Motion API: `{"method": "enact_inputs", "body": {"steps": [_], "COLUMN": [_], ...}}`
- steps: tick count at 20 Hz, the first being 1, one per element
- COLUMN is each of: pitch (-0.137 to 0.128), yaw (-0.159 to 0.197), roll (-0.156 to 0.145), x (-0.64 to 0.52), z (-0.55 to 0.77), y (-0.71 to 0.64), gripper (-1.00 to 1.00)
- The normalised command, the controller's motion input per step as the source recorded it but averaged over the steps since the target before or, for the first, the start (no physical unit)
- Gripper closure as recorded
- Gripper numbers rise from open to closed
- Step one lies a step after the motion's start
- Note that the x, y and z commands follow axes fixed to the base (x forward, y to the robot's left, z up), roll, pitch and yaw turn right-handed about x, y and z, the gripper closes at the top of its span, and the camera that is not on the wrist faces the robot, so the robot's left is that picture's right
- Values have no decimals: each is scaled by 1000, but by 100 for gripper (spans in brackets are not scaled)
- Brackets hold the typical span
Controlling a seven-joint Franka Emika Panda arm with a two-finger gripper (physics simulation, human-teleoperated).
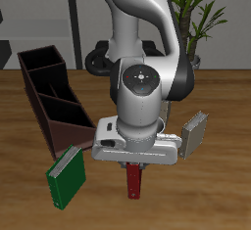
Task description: Place the red book into the right desk caddy's front compartment
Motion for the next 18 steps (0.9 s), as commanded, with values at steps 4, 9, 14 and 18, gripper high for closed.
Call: {"method": "enact_inputs", "body": {"steps": [4,9,14,18], "pitch": [-92,-138,-121,-66], "yaw": [19,13,86,59], "roll": [-14,-6,15,5], "x": [-379,-659,-779,-716], "z": [800,1147,921,625], "y": [-231,-310,-270,-236], "gripper": [100,100,100,100]}}
